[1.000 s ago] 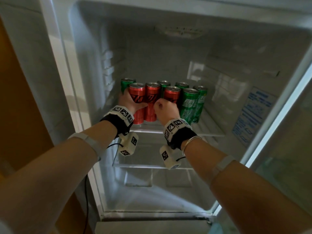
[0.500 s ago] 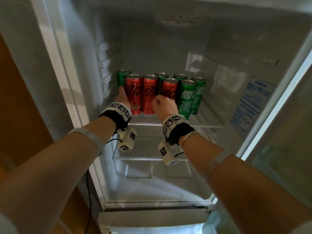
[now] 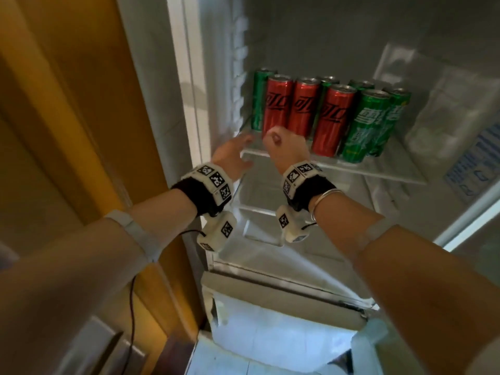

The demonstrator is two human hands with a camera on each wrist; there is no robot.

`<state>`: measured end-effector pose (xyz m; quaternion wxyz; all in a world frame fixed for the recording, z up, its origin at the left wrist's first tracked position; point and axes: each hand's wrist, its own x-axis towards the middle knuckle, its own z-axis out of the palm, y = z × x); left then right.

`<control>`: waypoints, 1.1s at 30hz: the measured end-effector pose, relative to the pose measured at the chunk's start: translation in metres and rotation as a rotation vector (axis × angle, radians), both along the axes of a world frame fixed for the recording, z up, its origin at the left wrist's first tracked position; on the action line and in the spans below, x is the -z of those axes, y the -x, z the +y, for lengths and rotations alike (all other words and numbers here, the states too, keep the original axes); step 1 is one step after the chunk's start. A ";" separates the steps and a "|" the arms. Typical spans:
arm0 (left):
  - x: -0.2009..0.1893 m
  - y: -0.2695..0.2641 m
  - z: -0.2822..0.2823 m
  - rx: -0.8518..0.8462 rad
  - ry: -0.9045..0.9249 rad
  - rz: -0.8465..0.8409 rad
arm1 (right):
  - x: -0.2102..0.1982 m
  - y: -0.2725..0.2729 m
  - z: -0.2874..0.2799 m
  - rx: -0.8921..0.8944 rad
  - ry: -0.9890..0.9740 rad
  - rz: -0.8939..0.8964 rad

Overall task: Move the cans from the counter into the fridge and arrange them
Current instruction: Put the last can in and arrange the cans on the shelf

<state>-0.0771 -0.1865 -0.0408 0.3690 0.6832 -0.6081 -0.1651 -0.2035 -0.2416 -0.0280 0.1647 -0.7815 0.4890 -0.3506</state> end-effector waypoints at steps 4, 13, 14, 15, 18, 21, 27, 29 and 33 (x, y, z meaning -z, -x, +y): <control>0.017 -0.020 0.063 -0.081 0.022 0.018 | 0.014 -0.020 0.041 -0.184 0.025 -0.047; 0.048 -0.064 0.244 -0.280 -0.123 -0.095 | 0.055 -0.070 0.182 -0.459 0.034 0.091; 0.053 -0.069 0.266 -0.295 -0.139 -0.091 | 0.059 -0.078 0.200 -0.502 0.032 0.115; 0.057 -0.073 0.288 -0.314 -0.156 -0.084 | 0.063 -0.085 0.219 -0.548 0.031 0.128; 0.066 -0.081 0.350 -0.423 -0.210 -0.043 | 0.076 -0.112 0.269 -0.649 0.021 0.162; 0.080 -0.085 0.409 -0.553 -0.222 0.009 | 0.092 -0.135 0.316 -0.753 0.025 0.214; 0.106 -0.089 0.510 -0.781 -0.322 0.044 | 0.125 -0.165 0.403 -1.096 -0.015 0.137; 0.113 -0.082 0.541 -0.911 -0.341 0.054 | 0.135 -0.171 0.427 -1.193 -0.001 0.174; 0.122 -0.056 0.601 -1.118 -0.353 0.088 | 0.151 -0.177 0.478 -1.409 -0.029 0.239</control>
